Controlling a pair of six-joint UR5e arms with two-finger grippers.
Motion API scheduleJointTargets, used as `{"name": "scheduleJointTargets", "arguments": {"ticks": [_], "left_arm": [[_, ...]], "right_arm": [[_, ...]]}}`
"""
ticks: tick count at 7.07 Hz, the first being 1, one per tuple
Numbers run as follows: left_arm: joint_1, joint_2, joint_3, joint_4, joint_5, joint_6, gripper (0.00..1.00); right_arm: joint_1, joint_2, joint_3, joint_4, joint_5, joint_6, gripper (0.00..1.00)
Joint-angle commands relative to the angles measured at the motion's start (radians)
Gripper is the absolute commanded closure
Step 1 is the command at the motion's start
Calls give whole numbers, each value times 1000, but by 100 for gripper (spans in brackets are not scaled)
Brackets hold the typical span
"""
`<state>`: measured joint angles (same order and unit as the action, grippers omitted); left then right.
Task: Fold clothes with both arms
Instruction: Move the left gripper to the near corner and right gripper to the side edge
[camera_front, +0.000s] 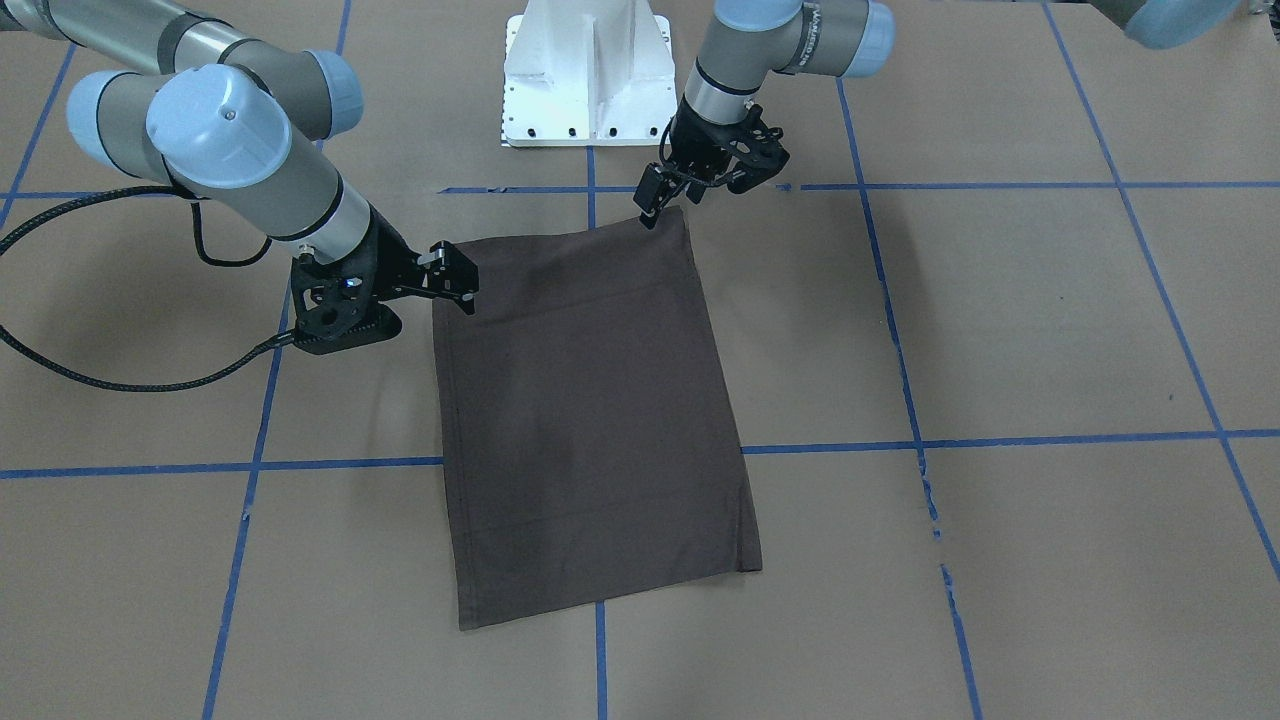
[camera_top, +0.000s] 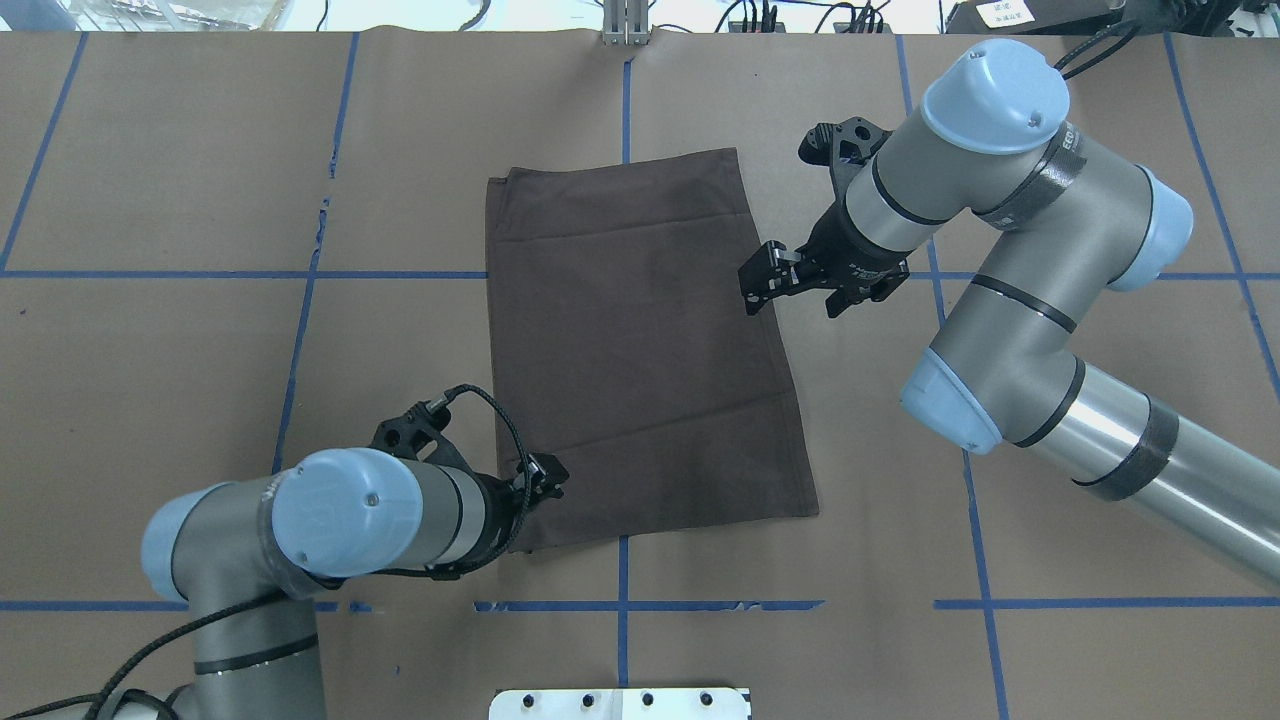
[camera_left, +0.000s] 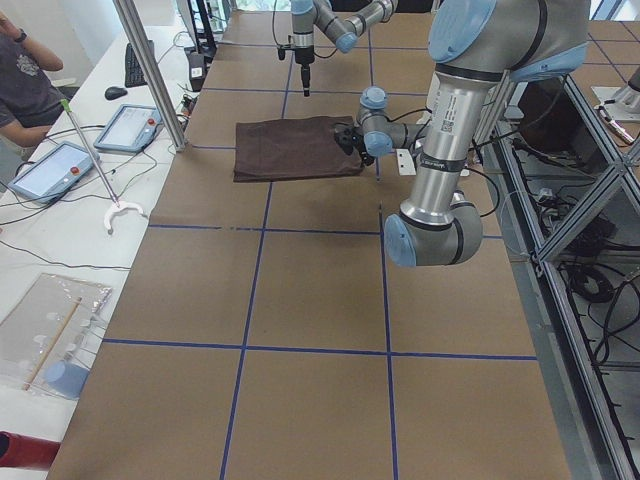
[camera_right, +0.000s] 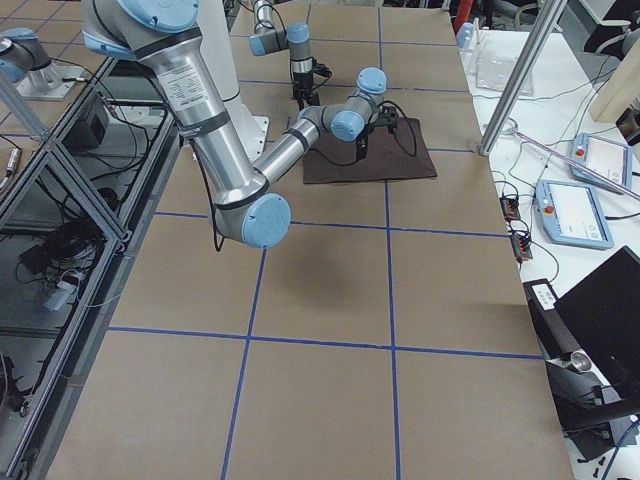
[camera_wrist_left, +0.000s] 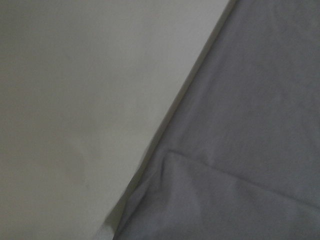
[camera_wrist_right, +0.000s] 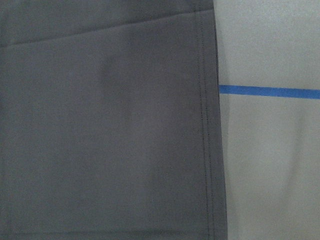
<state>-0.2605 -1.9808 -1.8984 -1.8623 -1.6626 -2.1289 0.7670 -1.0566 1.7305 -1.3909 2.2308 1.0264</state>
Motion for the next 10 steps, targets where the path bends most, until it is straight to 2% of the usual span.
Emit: {"name": "scheduleJointTargets", "arguments": {"ticks": [1,4,6,7,8,10], "left_arm": [[50,-3,24,0,43,-74,7],[47,-6,50,11,58,-74,10],[37,-4,52,14,60,-75,17],[37,-4,50,15,60,-75,26],[37,-4,50,15,60,-75,46],[40,-4,50,14,57,-74,77]], "right_arm": [[-6,1,0,1,0,8,0],[-12,3,-6,1,-5,8,0],[-12,4,-6,1,-5,8,0],[-12,4,-6,1,-5,8,0],[-12,4,-6,1,-5,8,0],[-14,3,-6,1,-7,8,0]]}}
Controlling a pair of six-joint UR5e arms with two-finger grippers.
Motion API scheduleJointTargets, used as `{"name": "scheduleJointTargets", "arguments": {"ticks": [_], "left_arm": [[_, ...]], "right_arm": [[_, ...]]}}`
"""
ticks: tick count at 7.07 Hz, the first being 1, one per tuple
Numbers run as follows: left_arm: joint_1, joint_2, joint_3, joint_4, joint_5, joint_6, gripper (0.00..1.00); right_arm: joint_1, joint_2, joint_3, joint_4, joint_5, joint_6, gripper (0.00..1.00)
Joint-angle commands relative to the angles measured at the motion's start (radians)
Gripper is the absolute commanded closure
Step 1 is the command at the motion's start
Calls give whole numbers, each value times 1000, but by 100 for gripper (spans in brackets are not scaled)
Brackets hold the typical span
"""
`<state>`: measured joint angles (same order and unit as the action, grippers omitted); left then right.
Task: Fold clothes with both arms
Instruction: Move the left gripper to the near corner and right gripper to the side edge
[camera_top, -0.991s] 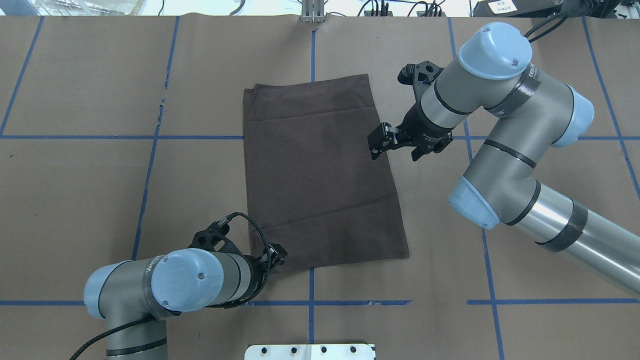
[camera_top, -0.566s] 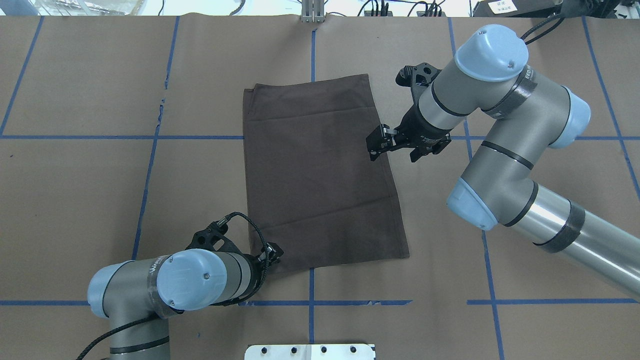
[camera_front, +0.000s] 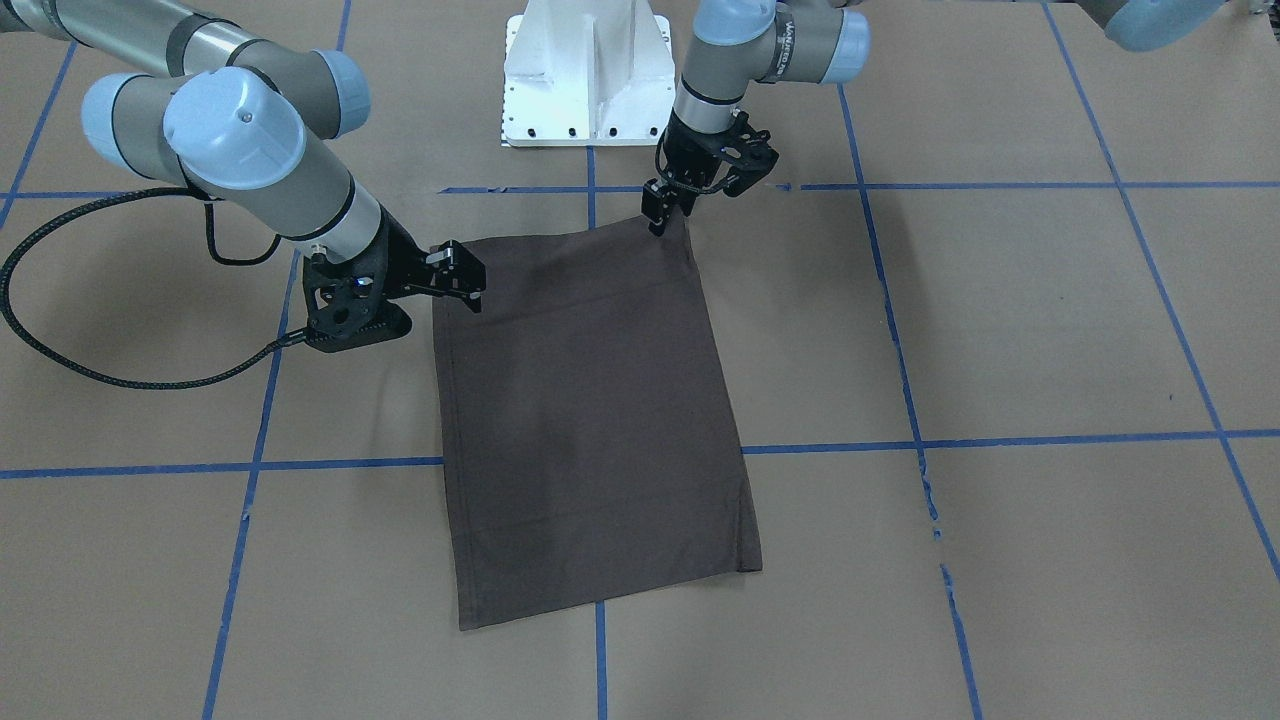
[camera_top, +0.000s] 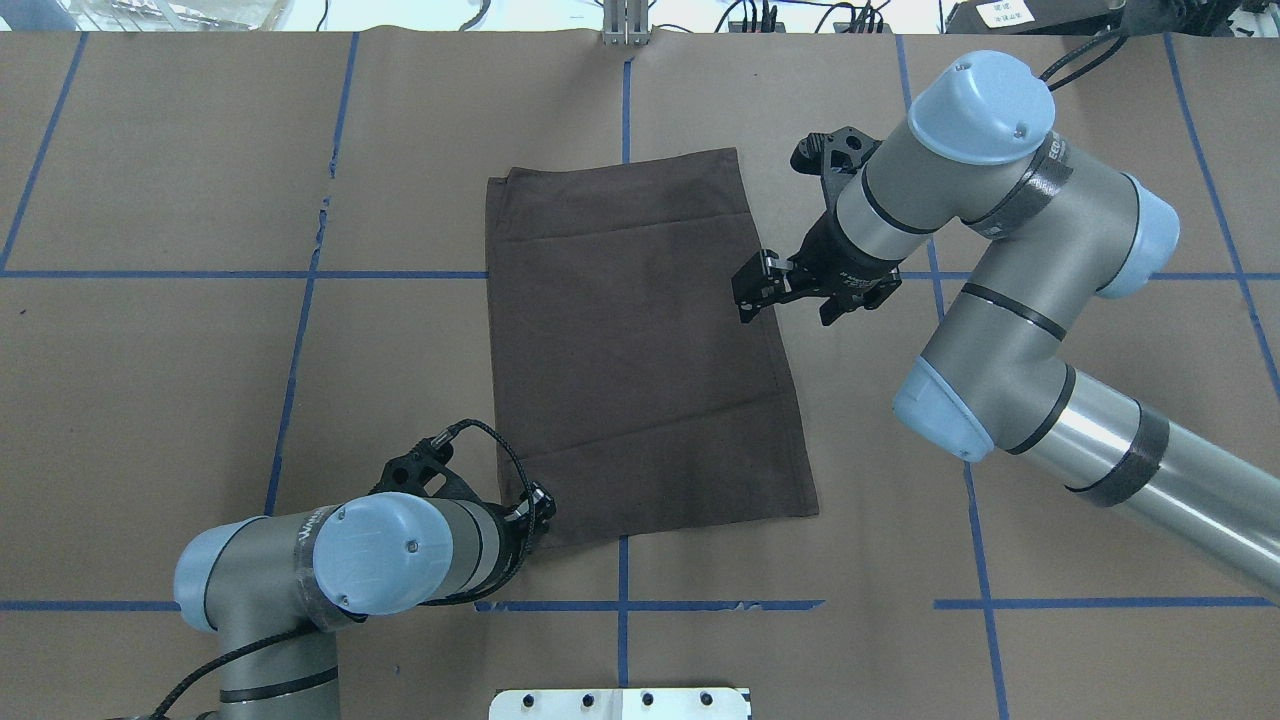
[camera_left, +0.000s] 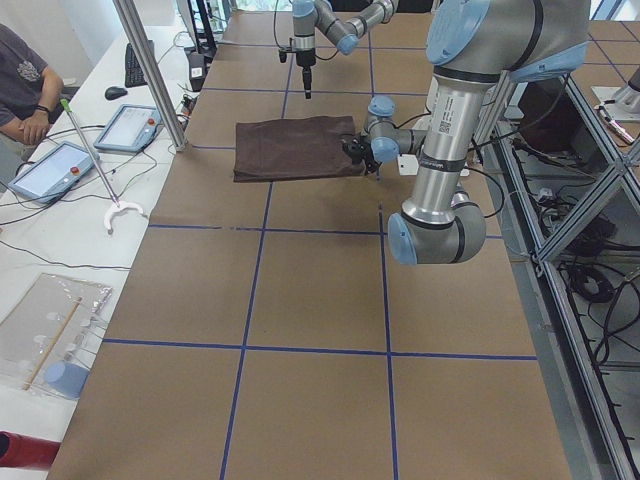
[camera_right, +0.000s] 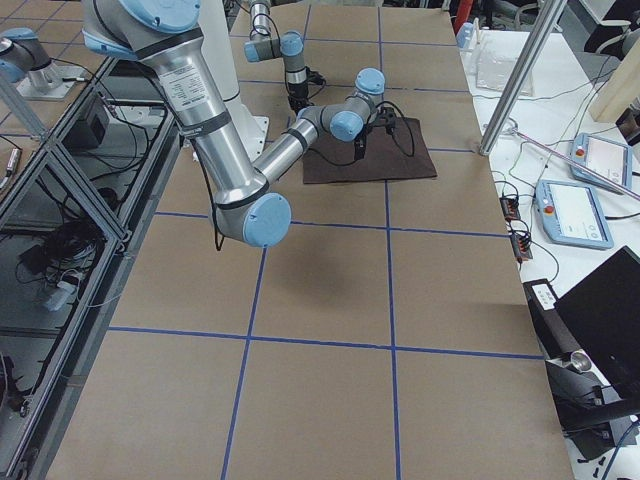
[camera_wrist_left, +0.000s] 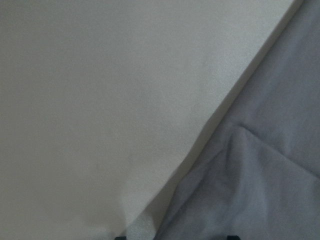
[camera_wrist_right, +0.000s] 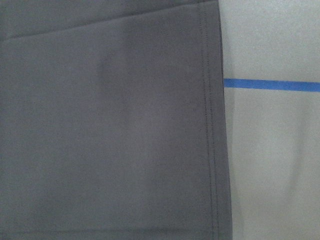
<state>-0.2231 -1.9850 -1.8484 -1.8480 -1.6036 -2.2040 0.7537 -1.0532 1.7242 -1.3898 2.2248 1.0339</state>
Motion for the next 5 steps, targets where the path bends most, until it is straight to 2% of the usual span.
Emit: {"name": "scheduleJointTargets", "arguments": {"ticks": [1,2,4,5], "left_arm": [[2,0,-3,0,-2,1,93],[2,2,-8,0,-5,6,100],[1,2,-35,22,-10,29,100],[1,0,-57,48,-10,74,100]], "right_arm": [[-1,-2,0,0,-1,0,0],[-1,-4,0,0,-1,0,0],[-10,-11,6,0,-4,52,0],[-29,-34,47,14,-31,210,0]]}}
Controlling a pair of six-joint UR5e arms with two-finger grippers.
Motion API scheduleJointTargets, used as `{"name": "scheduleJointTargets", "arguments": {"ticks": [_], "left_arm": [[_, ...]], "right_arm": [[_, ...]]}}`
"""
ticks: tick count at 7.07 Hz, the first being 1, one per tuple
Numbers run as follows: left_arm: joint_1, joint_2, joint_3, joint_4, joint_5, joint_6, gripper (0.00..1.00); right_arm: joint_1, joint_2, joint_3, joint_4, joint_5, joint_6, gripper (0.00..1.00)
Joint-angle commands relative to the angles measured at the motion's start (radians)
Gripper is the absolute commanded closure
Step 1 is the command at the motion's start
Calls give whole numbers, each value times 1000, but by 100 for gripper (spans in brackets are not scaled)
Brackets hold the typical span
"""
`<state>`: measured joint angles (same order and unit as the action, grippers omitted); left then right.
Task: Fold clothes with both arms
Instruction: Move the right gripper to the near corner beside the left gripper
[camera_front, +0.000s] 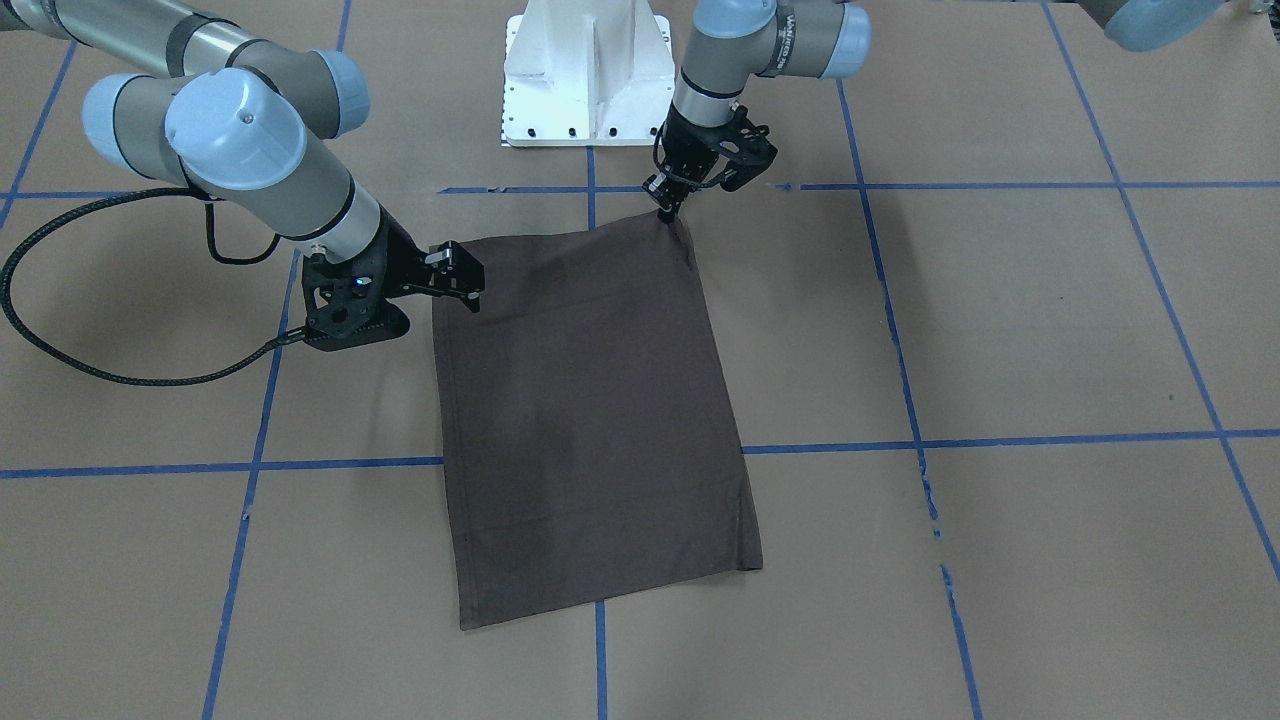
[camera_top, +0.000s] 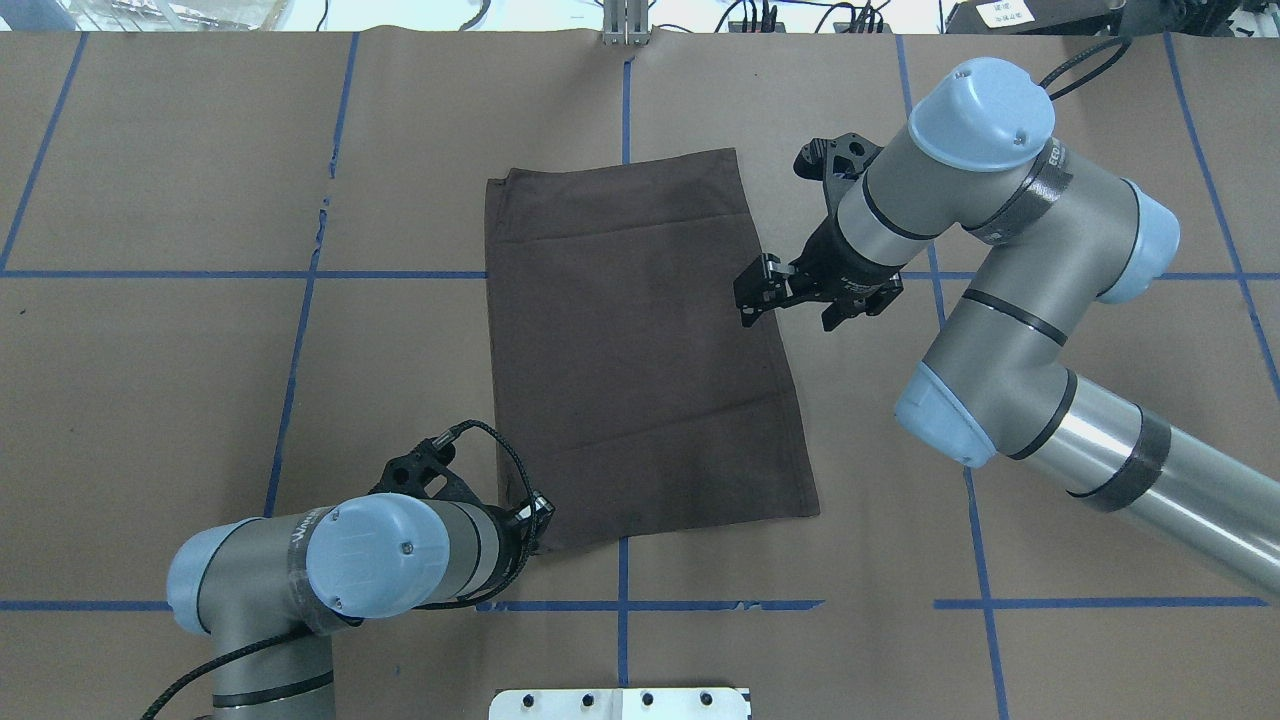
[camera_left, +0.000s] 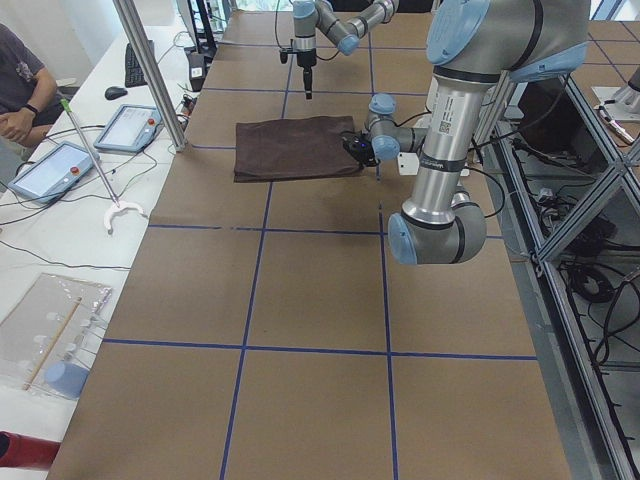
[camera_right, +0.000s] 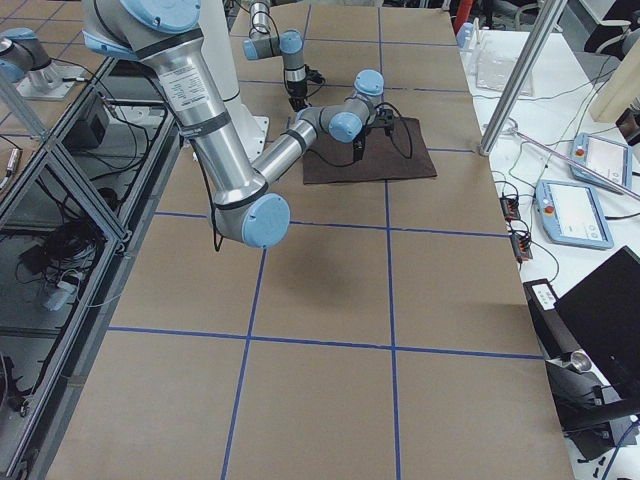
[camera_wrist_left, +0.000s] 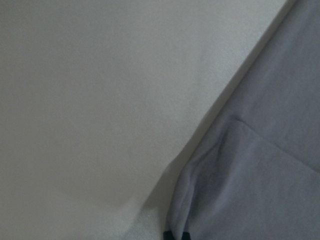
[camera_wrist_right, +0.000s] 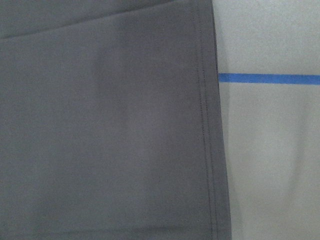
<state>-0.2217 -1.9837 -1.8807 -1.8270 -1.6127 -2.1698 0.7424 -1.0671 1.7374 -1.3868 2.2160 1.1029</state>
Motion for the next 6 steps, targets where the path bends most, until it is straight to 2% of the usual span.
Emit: {"name": "scheduleJointTargets", "arguments": {"ticks": [1,3,5,6], "left_arm": [[-2,-1,-26,28,0,53,100],[-4,-1,-28,23,-1,53,100],[-4,-1,-26,23,0,53,100],[-4,0,-25,23,1,53,100]], "right_arm": [[-99,-74,98,49,-139,329,0],[-258,-79,123,40,-391,649,0],[-343,-83,120,-87,-430,730,0],[-365,-91,119,-89,-443,758,0]]}}
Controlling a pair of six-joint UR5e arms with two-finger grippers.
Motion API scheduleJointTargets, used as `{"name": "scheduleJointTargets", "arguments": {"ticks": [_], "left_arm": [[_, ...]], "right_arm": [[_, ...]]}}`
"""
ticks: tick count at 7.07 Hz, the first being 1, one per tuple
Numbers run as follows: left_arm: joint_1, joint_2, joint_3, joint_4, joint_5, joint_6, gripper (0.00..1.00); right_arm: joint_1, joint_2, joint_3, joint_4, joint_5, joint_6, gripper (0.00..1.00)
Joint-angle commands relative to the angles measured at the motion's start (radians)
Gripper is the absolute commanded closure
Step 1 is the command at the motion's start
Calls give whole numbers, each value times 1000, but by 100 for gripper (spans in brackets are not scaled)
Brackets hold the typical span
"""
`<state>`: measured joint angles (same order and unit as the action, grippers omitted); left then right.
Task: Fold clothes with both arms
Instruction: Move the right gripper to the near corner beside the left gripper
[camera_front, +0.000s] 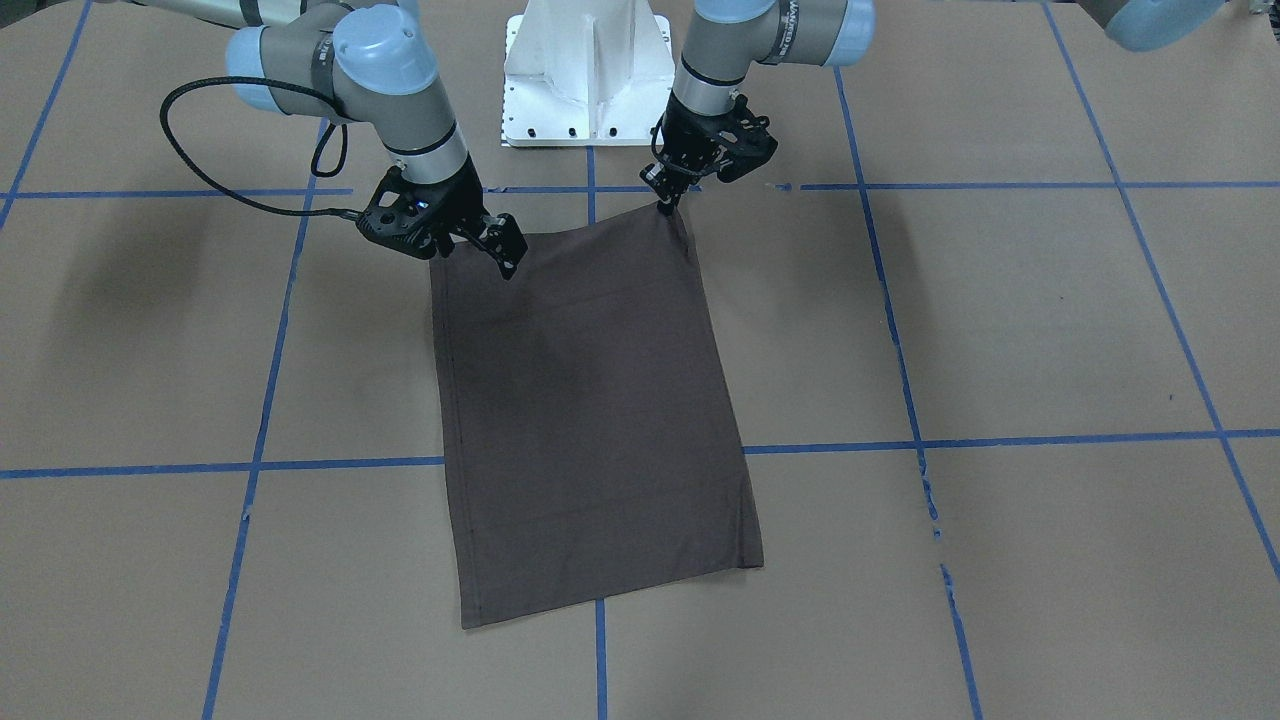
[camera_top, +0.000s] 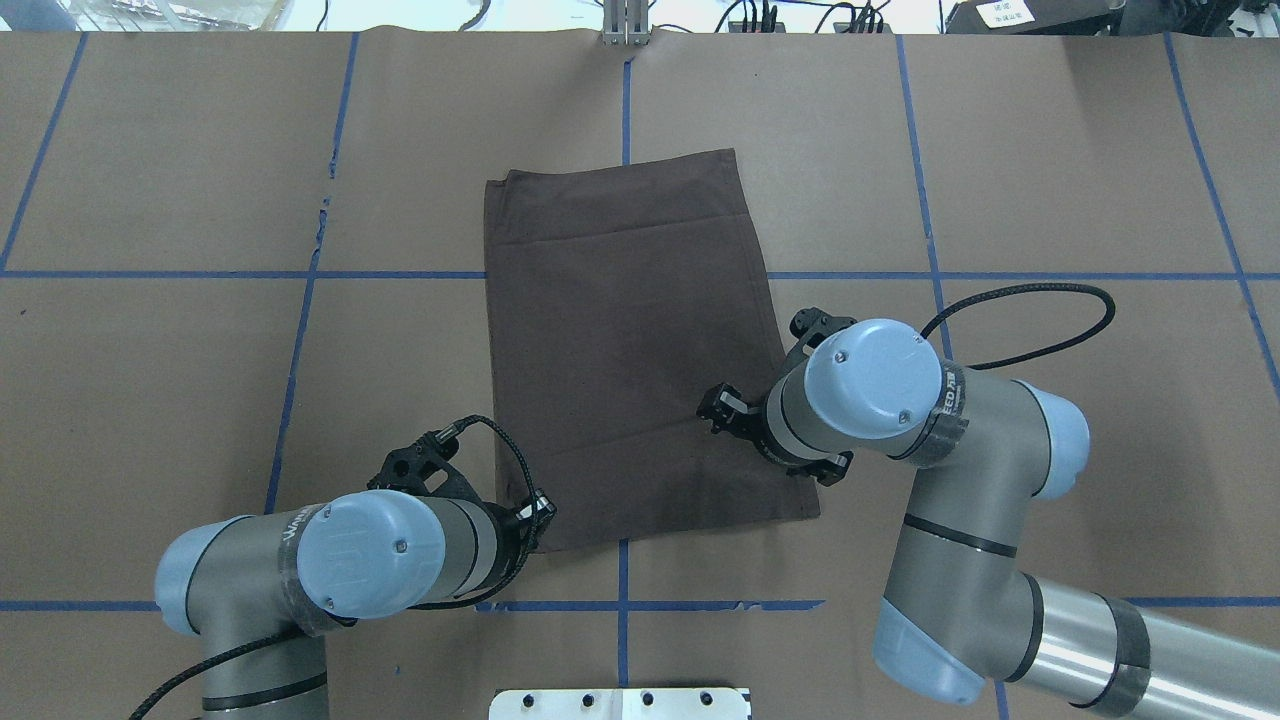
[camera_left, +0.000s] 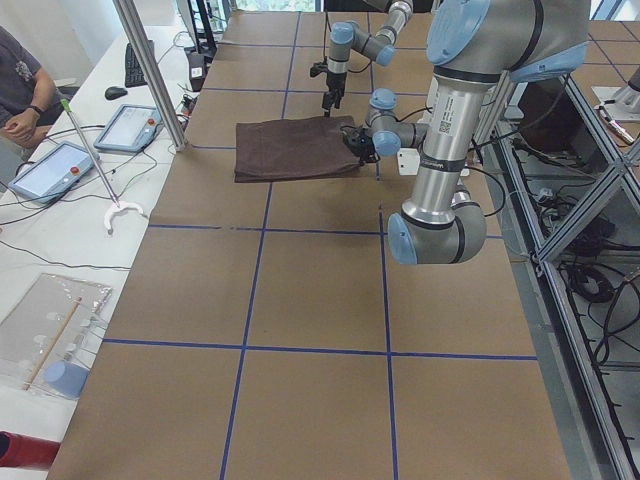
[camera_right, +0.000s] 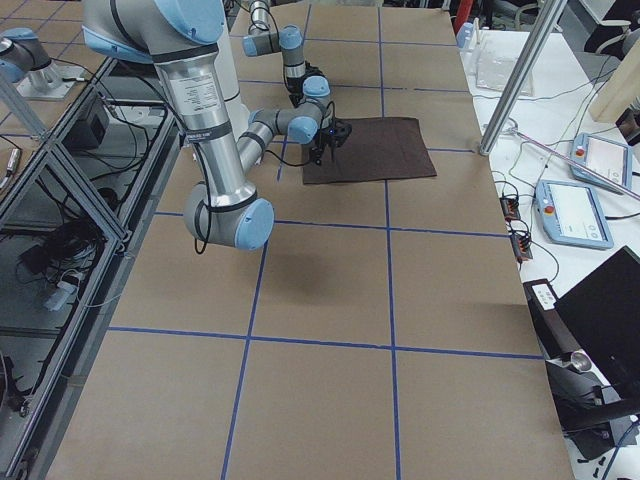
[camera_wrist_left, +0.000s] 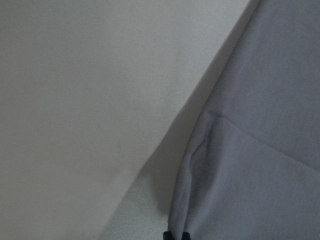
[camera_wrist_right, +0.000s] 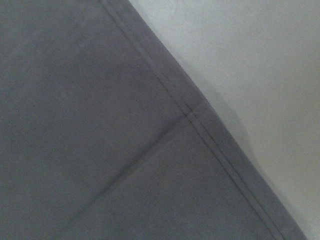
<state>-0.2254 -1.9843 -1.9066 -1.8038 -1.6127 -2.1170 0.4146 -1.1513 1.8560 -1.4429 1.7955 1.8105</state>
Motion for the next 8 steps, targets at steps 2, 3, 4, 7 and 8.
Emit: {"name": "scheduleJointTargets", "arguments": {"ticks": [2,3,4,7,8], "left_arm": [[0,-1,1,-2,1,0,100],[0,-1,0,-2,2,0,100],[0,-1,0,-2,2,0,100],[1,-1,0,-2,2,0,100],[3,-2,0,-2,2,0,100]], "right_arm": [[-74,-19,-7,-33,-31,52,0],[-80,-18,-14,-34,-42,50,0],[-82,-16,-18,-36,-42,50,0],[-71,-18,-24,-36,-42,50,0],[-71,-24,-27,-36,-44,50,0]]}}
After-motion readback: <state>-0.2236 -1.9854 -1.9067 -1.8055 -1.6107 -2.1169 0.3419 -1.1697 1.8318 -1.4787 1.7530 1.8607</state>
